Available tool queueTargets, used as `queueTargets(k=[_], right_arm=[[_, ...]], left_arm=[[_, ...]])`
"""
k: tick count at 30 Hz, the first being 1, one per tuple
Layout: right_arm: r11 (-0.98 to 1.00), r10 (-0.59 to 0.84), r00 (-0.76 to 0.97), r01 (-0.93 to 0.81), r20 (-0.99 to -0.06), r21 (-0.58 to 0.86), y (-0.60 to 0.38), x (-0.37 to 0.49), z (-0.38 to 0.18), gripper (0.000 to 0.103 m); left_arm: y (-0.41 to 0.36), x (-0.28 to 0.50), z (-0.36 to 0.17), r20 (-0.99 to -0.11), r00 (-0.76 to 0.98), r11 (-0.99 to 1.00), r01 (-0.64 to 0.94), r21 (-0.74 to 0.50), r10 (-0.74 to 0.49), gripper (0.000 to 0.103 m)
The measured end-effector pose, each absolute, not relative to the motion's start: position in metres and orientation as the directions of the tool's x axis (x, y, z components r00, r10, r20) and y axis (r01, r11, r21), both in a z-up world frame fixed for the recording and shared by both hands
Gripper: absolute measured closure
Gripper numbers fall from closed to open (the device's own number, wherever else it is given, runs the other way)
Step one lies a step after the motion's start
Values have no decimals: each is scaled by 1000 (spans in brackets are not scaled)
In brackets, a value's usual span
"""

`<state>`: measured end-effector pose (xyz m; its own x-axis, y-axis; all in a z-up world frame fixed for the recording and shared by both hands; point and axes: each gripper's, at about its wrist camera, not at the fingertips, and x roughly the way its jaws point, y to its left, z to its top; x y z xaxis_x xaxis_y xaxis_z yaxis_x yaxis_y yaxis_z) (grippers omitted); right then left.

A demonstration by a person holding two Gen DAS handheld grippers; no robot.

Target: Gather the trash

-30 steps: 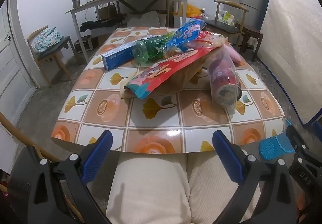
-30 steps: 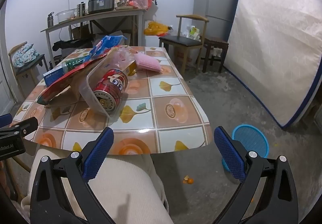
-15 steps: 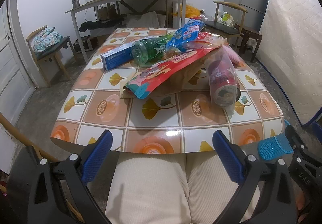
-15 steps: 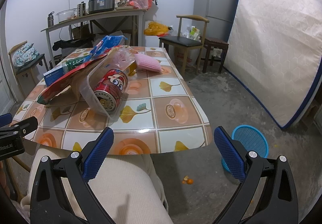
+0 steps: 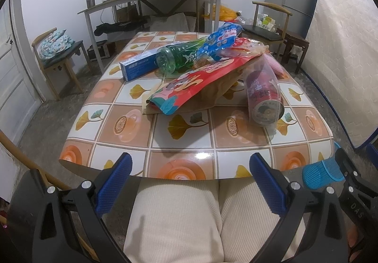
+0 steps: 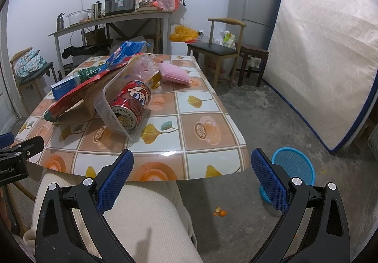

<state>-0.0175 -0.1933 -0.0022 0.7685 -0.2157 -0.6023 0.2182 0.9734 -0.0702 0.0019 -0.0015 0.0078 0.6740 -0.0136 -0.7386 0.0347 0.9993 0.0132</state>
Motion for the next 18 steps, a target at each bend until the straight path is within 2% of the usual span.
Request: queueTargets(k=[18], right_arm=[[974, -214, 768, 217, -604, -69, -205, -16, -7, 7]], left_arm=[[4, 4, 1, -748, 664, 1000, 21, -2, -16, 6]])
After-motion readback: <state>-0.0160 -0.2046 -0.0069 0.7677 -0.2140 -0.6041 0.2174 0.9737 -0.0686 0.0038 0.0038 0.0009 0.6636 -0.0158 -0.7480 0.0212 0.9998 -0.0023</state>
